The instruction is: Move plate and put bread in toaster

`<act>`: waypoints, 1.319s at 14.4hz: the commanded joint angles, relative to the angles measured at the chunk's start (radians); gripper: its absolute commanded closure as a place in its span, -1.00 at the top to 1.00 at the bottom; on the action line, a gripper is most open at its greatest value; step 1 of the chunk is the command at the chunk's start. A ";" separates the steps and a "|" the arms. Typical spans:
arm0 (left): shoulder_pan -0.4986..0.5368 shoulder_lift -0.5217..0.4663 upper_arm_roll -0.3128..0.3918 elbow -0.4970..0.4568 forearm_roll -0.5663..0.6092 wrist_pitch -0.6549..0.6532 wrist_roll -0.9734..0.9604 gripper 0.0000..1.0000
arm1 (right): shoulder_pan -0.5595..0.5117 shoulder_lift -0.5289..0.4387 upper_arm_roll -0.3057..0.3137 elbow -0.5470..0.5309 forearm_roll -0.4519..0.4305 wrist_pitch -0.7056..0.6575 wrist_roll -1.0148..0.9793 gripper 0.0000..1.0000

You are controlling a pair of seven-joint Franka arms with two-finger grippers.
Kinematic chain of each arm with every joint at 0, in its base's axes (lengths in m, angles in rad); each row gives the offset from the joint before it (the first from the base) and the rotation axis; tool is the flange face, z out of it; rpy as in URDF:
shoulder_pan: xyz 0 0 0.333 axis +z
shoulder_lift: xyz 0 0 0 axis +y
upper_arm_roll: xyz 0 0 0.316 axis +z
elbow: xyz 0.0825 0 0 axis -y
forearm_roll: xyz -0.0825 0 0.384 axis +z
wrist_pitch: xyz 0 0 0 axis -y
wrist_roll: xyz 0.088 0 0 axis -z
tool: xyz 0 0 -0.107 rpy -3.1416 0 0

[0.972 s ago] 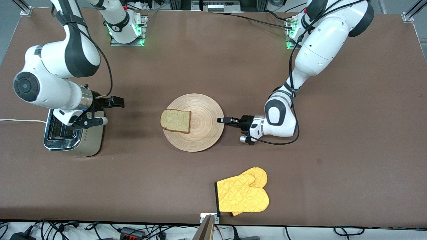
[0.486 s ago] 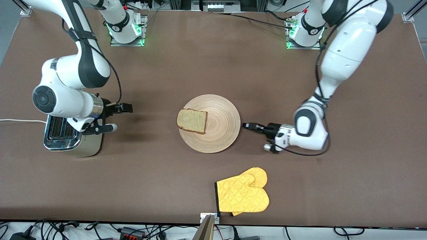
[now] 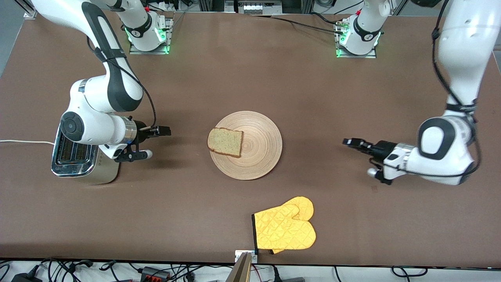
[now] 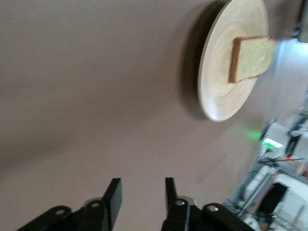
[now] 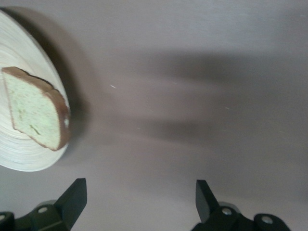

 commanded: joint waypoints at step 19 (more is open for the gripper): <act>0.074 -0.671 -0.083 -0.432 0.437 0.230 -0.219 1.00 | 0.224 0.195 -0.004 0.006 0.366 0.318 0.010 0.31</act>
